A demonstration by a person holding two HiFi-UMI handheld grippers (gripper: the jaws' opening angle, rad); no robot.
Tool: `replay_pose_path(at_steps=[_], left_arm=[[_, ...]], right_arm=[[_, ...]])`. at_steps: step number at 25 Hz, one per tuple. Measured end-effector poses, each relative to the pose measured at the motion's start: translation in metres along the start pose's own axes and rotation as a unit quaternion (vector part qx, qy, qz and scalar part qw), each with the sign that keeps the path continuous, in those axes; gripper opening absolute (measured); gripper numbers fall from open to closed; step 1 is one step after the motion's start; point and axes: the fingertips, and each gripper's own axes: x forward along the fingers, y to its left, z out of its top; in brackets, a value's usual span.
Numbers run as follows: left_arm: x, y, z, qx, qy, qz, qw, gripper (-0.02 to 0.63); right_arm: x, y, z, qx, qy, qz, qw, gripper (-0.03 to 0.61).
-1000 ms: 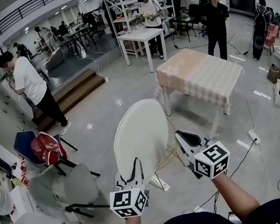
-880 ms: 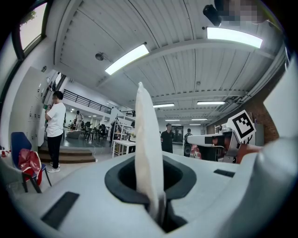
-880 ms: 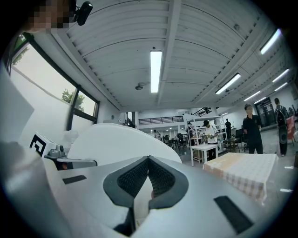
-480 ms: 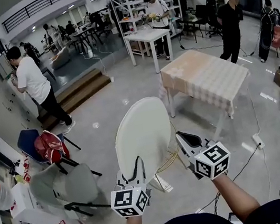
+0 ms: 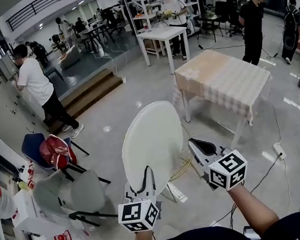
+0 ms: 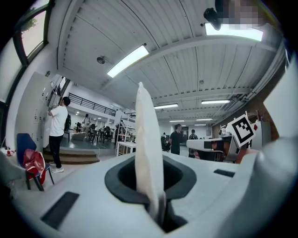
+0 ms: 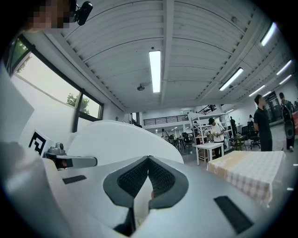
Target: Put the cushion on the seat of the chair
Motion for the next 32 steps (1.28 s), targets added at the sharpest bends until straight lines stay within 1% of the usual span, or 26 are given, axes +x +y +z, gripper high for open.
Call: replay_pose_path(at_steps=[9,19,32], left_arm=[[0.002,0.007,-0.001,-0.01,-0.002,0.009,0.9999,0.052],[0.03,0.024,-0.009,-0.019,0.002,0.004,0.9998,0.052],[0.072,0.069,-0.012,-0.027,0.007,0.014,0.9995,0.052]], right_arm=[[0.012,0.001,-0.004,0.002,0.005,0.008,1.0,0.02],[0.036,-0.015,-0.016,0.005,0.018,0.0,1.0,0.02],[0.096,-0.035,-0.022,0.008,0.026,0.004,1.0,0.02]])
